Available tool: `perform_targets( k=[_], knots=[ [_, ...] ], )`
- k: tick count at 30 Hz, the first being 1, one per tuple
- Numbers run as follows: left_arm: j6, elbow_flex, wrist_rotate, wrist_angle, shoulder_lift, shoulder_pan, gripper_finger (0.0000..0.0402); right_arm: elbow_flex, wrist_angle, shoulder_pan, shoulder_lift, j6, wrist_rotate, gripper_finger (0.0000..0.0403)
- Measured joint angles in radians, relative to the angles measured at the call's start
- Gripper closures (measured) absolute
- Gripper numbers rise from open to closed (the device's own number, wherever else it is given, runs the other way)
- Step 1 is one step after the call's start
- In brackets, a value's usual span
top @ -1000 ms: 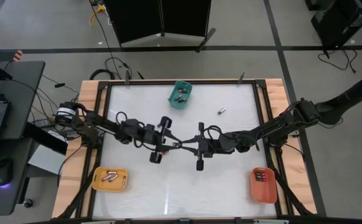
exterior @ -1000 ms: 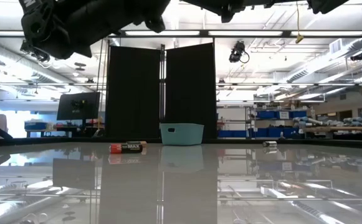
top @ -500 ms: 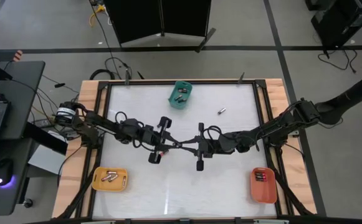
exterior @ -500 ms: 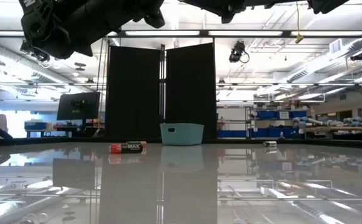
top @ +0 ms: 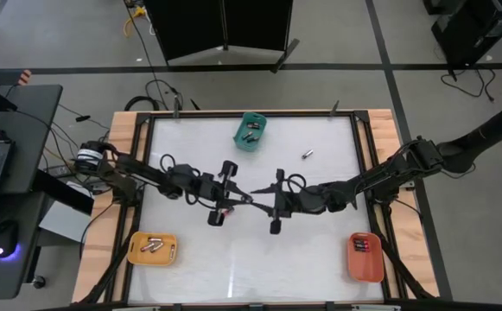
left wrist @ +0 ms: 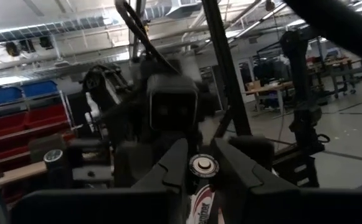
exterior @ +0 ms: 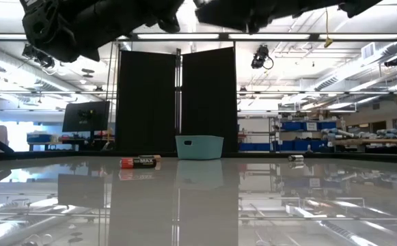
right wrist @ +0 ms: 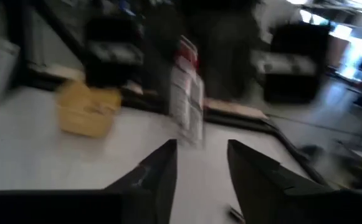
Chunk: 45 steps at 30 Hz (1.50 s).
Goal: Sort batteries
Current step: Put the silver battery into the yellow bin
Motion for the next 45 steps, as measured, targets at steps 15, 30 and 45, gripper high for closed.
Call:
perform_targets(
  k=[15,30,45],
  knots=[
    [0.056,0.108,-0.033,-0.726,-0.316,0.005,0.0343,0.0,-0.252,0.005,-0.019,-0.01,0.301,0.0246],
    [-0.337,0.417,-0.242,-1.956,-0.345,-0.195,0.0344,-0.057,-0.464,-0.09,-0.018,0.228,0.209,0.0378],
    [-0.96,0.315,-0.271,-2.343,-0.344,-0.572,0.0344,-0.142,-0.393,-0.124,-0.018,0.274,0.18,0.0396]
  ],
)
